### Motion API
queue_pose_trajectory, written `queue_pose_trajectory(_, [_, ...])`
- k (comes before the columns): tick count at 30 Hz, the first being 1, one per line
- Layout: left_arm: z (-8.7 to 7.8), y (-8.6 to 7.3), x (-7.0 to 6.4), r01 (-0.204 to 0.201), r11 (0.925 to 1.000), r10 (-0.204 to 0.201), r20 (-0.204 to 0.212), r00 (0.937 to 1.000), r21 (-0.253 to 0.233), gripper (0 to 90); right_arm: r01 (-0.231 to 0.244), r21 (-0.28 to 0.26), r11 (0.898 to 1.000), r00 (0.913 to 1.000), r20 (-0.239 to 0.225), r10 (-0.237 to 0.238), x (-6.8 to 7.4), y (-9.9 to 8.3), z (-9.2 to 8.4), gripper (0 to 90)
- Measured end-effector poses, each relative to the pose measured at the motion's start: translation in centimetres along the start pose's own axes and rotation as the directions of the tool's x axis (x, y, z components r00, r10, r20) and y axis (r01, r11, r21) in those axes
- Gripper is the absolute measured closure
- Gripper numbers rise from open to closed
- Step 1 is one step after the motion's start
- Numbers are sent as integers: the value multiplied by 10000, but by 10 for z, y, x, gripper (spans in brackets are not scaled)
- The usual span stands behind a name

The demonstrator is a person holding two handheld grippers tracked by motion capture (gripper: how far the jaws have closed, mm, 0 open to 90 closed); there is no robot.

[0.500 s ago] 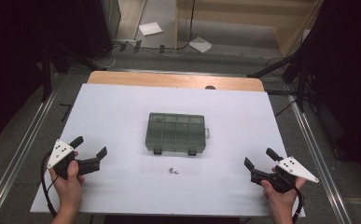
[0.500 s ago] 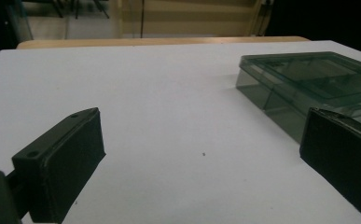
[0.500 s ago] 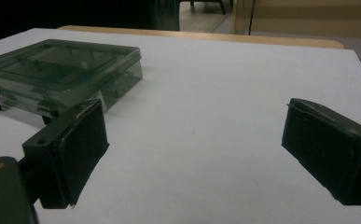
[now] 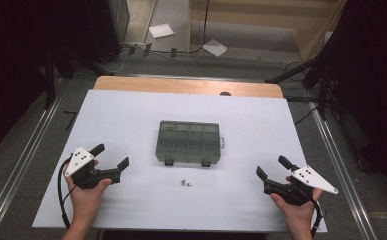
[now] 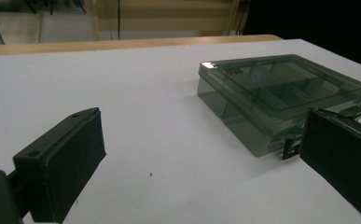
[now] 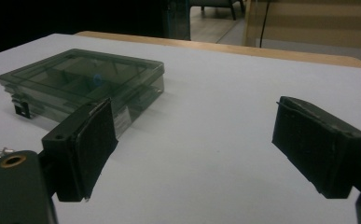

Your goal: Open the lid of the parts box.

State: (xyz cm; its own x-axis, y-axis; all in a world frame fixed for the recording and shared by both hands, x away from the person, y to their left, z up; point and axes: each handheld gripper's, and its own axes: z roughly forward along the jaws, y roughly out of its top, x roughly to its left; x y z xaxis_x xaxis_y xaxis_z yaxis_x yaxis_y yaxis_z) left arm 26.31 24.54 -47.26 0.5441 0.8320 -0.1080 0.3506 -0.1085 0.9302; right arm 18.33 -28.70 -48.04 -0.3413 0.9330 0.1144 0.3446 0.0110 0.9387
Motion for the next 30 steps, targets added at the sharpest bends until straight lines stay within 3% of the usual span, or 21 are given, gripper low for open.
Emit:
queue_pose_trajectory(4, [8, 2, -8, 102, 9998, -100, -109, 9999, 142, 68, 222, 164, 9996, 9997, -131, -220, 10, 2, 6, 227])
queue_pose_trajectory(5, [9, 2, -9, 140, 9998, -138, -142, 9998, 123, 118, 380, 126, 9992, 9993, -56, -379, 15, 1, 8, 311])
queue_pose_trajectory(7, [13, 3, -13, 240, 9996, -236, -232, 9995, 162, 166, 690, 139, 9975, 9976, 6, -690, 22, 2, 10, 388])
queue_pose_trajectory(9, [15, 4, -17, 338, 9992, -332, -335, 9989, 191, 282, 814, 174, 9965, 9966, -170, -811, 28, 4, 14, 482])
queue_pose_trajectory(14, [19, 6, -24, 212, 9994, -218, 206, 9996, 270, 505, 597, 531, 9968, 9962, -669, -561, 34, 6, 28, 621])
queue_pose_trajectory(25, [40, -2, -35, -75, 9916, -33, 829, 9965, 1293, 776, 584, 1107, 9921, 9907, -1289, -439, 46, 13, 59, 804])
queue_pose_trajectory(30, [46, -3, -34, -227, 9873, 78, 945, 9955, 1574, 830, 745, 1440, 9868, 9860, -1584, -514, 50, 10, 70, 868])
